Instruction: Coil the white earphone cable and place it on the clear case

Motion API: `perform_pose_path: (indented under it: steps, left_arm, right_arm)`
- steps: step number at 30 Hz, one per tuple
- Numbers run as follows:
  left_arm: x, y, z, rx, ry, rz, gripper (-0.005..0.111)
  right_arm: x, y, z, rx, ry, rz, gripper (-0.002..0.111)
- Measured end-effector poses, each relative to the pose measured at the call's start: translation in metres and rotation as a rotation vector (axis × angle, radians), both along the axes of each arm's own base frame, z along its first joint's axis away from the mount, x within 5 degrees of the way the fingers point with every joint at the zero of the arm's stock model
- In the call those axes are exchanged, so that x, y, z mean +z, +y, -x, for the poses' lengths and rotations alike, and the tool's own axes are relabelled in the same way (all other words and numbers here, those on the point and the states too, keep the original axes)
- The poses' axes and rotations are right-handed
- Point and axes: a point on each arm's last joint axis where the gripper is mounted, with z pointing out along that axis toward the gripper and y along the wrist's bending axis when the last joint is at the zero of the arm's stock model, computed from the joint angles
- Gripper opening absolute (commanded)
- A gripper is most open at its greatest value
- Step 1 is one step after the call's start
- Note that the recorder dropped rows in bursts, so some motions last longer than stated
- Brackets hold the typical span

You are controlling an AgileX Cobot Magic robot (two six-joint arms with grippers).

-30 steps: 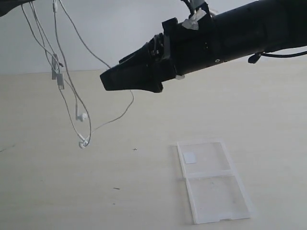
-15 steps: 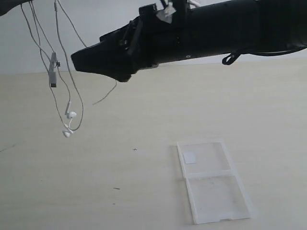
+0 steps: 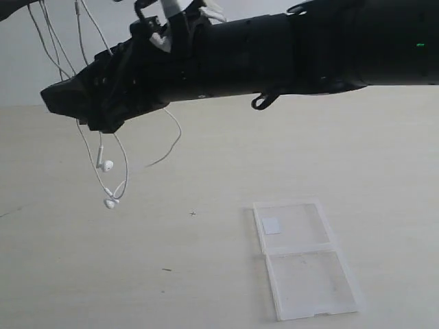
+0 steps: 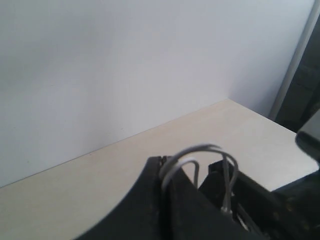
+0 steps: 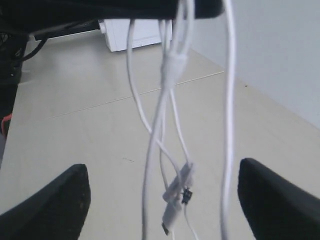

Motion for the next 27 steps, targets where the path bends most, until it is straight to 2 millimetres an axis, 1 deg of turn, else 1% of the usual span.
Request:
perform_pose_path:
  steps: [7, 10, 12, 14, 16, 22, 25, 27]
  left_arm:
    - [0.001, 0.004, -0.002, 0.05, -0.001, 0.01, 0.0]
    - [0.001, 0.005, -0.003, 0.066, -0.001, 0.015, 0.0]
    - [0.001, 0.006, -0.003, 0.073, -0.001, 0.017, 0.0]
    - [0.001, 0.006, -0.004, 0.082, 0.002, 0.024, 0.0]
    - [0.001, 0.006, -0.004, 0.088, 0.006, 0.032, 0.0]
    - [0.001, 0.009, -0.005, 0.119, 0.004, 0.04, 0.0]
    - [0.001, 0.01, -0.005, 0.131, 0.004, 0.042, 0.0]
    - [0.002, 0.011, -0.006, 0.145, 0.003, 0.045, 0.0]
  right_arm:
    - [-0.01, 0.029, -0.004, -0.009, 0.064, -0.001, 0.076]
    - [-0.015, 0.038, -0.007, -0.027, 0.074, 0.011, 0.072]
    - [-0.015, 0.042, -0.01, -0.04, 0.088, 0.006, 0.066]
    - [-0.013, 0.044, -0.013, -0.07, 0.115, -0.007, 0.059]
    - [-0.011, 0.045, -0.017, -0.1, 0.141, -0.018, 0.054]
    - [-0.015, 0.048, -0.023, -0.151, 0.215, -0.032, 0.05]
    - [-0.019, 0.047, -0.026, -0.192, 0.247, -0.032, 0.046]
    - [-0.019, 0.046, -0.028, -0.208, 0.251, -0.03, 0.041]
